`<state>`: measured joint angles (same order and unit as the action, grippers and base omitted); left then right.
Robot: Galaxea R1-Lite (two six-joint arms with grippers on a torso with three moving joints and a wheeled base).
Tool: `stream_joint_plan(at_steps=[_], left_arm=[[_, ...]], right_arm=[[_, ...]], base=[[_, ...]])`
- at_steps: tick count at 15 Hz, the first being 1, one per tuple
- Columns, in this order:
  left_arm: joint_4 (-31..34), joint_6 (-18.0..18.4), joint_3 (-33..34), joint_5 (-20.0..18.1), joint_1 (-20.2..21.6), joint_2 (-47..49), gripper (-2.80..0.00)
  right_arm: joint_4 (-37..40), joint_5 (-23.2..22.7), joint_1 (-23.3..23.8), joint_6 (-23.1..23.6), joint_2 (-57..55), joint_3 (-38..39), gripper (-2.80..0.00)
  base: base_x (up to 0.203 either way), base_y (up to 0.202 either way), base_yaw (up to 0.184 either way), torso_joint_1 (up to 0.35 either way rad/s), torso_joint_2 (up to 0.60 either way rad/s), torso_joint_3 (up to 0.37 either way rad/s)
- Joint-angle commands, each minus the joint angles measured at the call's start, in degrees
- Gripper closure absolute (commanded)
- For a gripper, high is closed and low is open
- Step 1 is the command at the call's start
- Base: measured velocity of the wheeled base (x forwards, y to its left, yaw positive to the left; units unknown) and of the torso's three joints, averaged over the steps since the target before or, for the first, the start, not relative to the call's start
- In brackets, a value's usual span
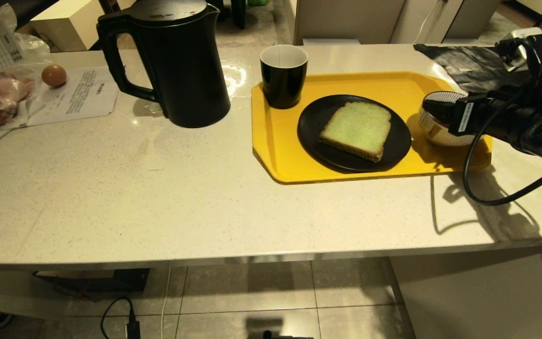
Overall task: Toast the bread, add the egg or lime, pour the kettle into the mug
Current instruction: Put the egg in the bowl, then pick up the kettle
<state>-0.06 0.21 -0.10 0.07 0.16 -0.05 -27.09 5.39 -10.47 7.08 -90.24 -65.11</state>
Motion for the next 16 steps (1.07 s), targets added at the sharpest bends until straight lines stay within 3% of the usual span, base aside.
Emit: stream_joint_plan(at_steps=[1, 3, 5, 6, 9, 13, 16], left_arm=[[0.0, 0.0, 0.0, 0.0, 0.0, 0.0, 0.0], [-0.1, 0.0, 0.0, 0.0, 0.0, 0.0, 0.0], [0.0, 0.0, 0.0, 0.0, 0.0, 0.0, 0.0], [0.0, 0.0, 0.0, 0.0, 0.0, 0.0, 0.0], [0.0, 0.0, 0.0, 0.0, 0.0, 0.0, 0.0], [0.0, 0.0, 0.0, 0.0, 0.0, 0.0, 0.0], [0.0, 0.0, 0.0, 0.0, 0.0, 0.0, 0.0]], right_arm=[[-0.2, 0.3, 0.1, -1.1, 2.0, -0.6, -2.8], [-0.3, 0.2, 0.2, -2.2, 3.4, -1.6, -2.8], [-0.6, -0.4, 0.1, -6.3, 5.4, -2.0, -2.8], [-1.1, -1.0, 0.1, -7.4, 6.7, -1.6, 0.0], [-1.3, -5.7, 0.1, -7.4, 11.7, 0.3, 0.0], [3.6, -6.4, 0.1, -4.2, 22.7, 5.6, 0.0], [7.0, -6.2, 0.2, -3.1, 34.0, 13.9, 0.0]], base=[[0.0, 0.0, 0.0, 0.0, 0.0, 0.0], [0.0, 0.0, 0.0, 0.0, 0.0, 0.0], [0.0, 0.0, 0.0, 0.0, 0.0, 0.0], [0.0, 0.0, 0.0, 0.0, 0.0, 0.0], [0.0, 0.0, 0.0, 0.0, 0.0, 0.0], [0.0, 0.0, 0.0, 0.0, 0.0, 0.0], [0.0, 0.0, 0.0, 0.0, 0.0, 0.0]])
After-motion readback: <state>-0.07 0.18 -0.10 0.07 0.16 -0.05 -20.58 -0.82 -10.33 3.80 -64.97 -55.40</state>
